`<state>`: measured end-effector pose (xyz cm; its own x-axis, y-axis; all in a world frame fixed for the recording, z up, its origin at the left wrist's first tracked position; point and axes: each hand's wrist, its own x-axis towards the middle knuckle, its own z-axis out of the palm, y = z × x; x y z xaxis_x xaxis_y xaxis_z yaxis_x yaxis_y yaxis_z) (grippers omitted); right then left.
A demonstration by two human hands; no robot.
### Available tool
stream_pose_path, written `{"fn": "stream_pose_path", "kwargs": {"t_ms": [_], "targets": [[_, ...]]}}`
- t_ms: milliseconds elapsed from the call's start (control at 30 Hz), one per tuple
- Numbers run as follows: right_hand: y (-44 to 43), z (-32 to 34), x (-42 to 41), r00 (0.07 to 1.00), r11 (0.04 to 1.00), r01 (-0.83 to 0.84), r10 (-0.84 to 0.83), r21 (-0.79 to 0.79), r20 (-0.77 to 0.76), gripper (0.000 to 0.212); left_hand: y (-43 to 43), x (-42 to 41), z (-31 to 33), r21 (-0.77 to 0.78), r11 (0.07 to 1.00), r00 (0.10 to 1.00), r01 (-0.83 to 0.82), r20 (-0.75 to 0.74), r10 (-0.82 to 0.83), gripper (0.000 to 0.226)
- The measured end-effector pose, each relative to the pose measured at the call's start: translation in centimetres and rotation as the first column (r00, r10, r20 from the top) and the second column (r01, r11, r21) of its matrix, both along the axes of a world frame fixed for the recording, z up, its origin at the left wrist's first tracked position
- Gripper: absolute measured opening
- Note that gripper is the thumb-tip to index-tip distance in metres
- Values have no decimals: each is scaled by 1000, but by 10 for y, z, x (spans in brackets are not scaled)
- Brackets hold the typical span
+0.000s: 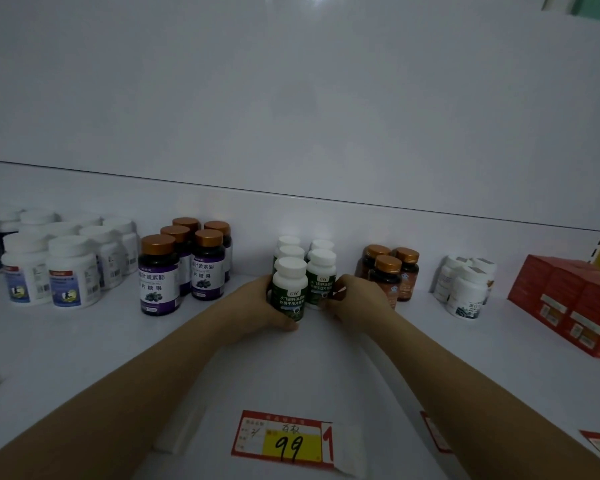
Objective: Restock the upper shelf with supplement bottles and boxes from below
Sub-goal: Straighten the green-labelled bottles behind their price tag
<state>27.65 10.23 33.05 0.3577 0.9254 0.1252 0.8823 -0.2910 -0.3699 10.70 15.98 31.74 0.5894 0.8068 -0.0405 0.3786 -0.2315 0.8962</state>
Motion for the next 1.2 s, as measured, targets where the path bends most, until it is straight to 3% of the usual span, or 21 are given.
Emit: {"fn": "stream_pose_path", "kwargs": {"t_ms": [67, 133, 200, 367, 567, 833, 1000, 1100, 1200], "targets": [[3, 1, 3, 997, 1000, 10, -11, -24, -76, 51, 3, 1, 0, -18, 1000, 1000, 2, -12, -2, 80], [4, 6, 5, 968, 999, 3, -14, -41, -252, 65, 5, 1, 1, -38, 999, 1000, 15, -11, -16, 86], [4, 14, 2, 940, 996, -49, 23, -68, -340, 65, 6, 2, 3, -50, 998, 999, 44, -3, -45, 86], [8, 19, -4, 934, 974, -204, 163, -99, -318, 38, 3, 11, 9, -33, 993, 993, 115, 22, -114, 79], [9, 18, 0, 912, 972, -213, 164, -94, -377, 38, 9, 15, 7, -70, 991, 994, 111, 29, -109, 77], [13, 13, 1, 928, 982, -181, 153, -51, -339, 33, 9, 13, 5, -64, 994, 996, 86, 30, -84, 70], [8, 10, 6, 873, 997, -74, 71, 13, -482, 39, 10, 3, -2, -11, 1000, 999, 10, -51, -11, 118], [3, 9, 7, 851, 997, -61, 74, 42, -520, 44, 4, 2, 1, -2, 999, 996, 43, -74, -43, 88], [1, 10, 7, 830, 996, -61, 84, 60, -552, 43, 1, 1, 3, 48, 998, 996, 33, -88, -29, 86]]}}
